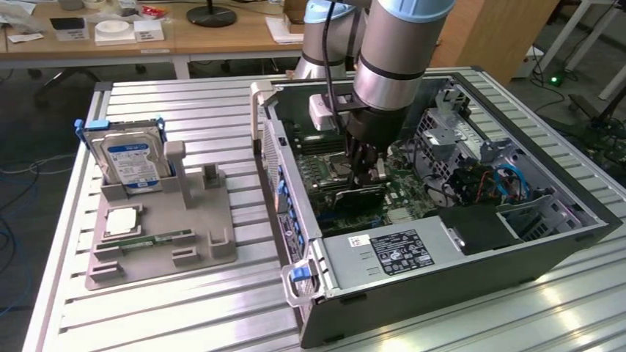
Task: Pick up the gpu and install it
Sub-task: 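Insert the gpu into the slot, then press down on the gpu until it lock into place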
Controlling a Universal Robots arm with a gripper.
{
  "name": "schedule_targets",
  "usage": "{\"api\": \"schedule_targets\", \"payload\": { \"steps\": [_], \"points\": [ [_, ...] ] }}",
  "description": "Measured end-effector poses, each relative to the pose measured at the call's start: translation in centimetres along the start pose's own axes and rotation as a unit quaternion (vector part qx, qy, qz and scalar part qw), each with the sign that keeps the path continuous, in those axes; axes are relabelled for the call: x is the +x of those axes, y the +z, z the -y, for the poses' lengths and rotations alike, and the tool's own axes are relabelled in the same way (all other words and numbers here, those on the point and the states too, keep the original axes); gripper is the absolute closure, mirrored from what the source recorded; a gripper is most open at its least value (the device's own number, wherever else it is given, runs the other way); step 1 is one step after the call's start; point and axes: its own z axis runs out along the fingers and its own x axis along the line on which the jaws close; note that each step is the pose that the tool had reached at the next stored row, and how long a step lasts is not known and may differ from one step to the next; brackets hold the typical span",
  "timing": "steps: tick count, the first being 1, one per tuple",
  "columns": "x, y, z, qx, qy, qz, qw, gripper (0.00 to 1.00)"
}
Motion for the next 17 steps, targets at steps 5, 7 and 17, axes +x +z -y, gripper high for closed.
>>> {"api": "schedule_targets", "payload": {
  "steps": [5, 7, 17],
  "points": [
    [0.0, 0.0, 0.0, 0.0, 0.0, 0.0, 1.0, 0.89],
    [0.0, 0.0, 0.0, 0.0, 0.0, 0.0, 1.0, 0.89],
    [0.03, -0.02, -0.86, 0.0006, 0.0, 0.0, 1.0, 0.89]
  ]
}}
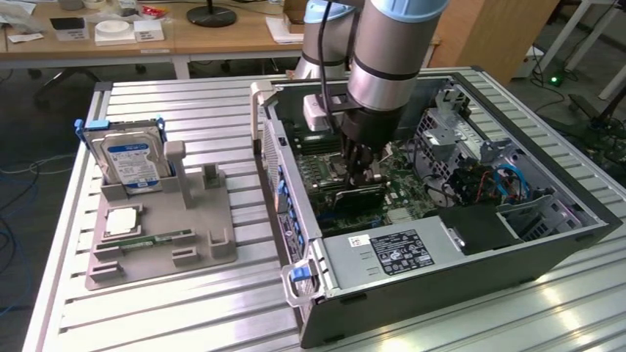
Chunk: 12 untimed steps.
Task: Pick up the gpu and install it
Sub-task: 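Press down on the gpu until it lock into place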
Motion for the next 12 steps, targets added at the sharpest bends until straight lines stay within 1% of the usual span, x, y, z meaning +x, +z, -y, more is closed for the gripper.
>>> {"api": "schedule_targets", "payload": {
  "steps": [3, 7, 12],
  "points": [
    [0.0, 0.0, -0.48, 0.0, 0.0, -0.0003, 1.0, 0.89],
    [0.0, 0.05, -0.93, -0.0001, -0.002, -0.0028, 1.0, 0.89],
    [0.1, 0.05, -2.19, -0.0008, -0.004, -0.0052, 1.0, 0.89]
  ]
}}
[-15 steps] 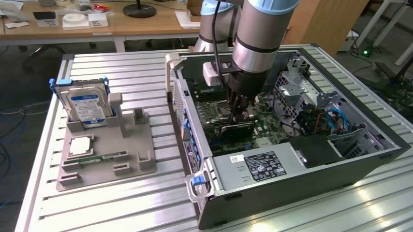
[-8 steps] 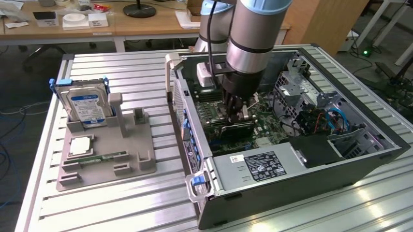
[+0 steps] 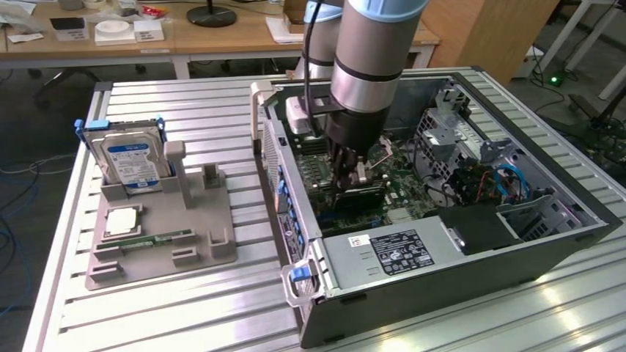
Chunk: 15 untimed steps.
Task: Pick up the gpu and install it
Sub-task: 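Press down on the gpu until it lock into place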
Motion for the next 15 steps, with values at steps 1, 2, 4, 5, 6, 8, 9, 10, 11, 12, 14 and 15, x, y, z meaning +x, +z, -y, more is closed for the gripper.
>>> {"api": "schedule_targets", "payload": {
  "steps": [1, 2, 4, 5, 6, 8, 9, 10, 11, 12, 14, 15],
  "points": [
    [-0.03, 0.0, -0.24, 0.0, -0.001, -0.0011, 1.0, 0.89],
    [-0.07, 0.0, -0.4, -0.0001, -0.002, -0.0019, 1.0, 0.89],
    [-0.24, 0.0, -0.47, -0.0003, -0.007, -0.0021, 1.0, 0.89],
    [-0.31, 0.01, -0.47, -0.0004, -0.011, -0.002, 0.9999, 0.89],
    [-0.36, 0.01, -0.47, -0.0005, -0.015, -0.002, 0.9999, 0.89],
    [-0.4, 0.02, -0.48, -0.0007, -0.025, -0.0018, 0.9997, 0.89],
    [-0.45, 0.02, -0.51, -0.0009, -0.029, -0.0018, 0.9996, 0.89],
    [-0.48, 0.03, -0.53, -0.001, -0.033, -0.0018, 0.9994, 0.89],
    [-0.54, 0.02, -0.57, -0.0011, -0.036, -0.0019, 0.9993, 0.89],
    [-0.62, 0.03, -0.66, -0.0012, -0.038, -0.0019, 0.9993, 0.89],
    [-0.65, 0.05, -0.99, -0.0015, -0.039, -0.0019, 0.9993, 0.89],
    [-0.65, 0.06, -1.17, -0.0016, -0.039, -0.0019, 0.9993, 0.89]
  ]
}}
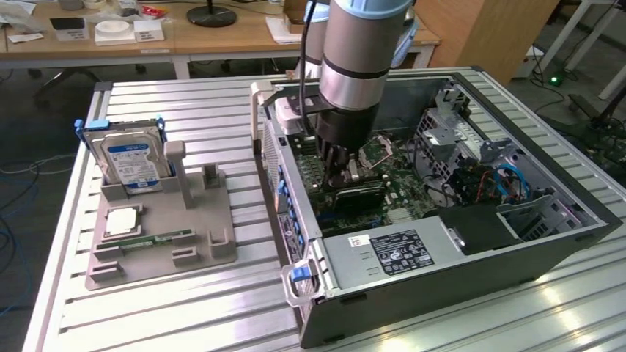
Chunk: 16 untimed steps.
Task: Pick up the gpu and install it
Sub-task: 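Press down on the gpu until it lock into place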
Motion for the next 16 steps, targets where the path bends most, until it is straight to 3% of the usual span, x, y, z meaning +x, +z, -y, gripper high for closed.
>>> {"api": "schedule_targets", "payload": {
  "steps": [16],
  "points": [
    [-0.3, 0.28, -1.53, -0.0021, 0.0, 0.0002, 1.0, 0.89]
  ]
}}
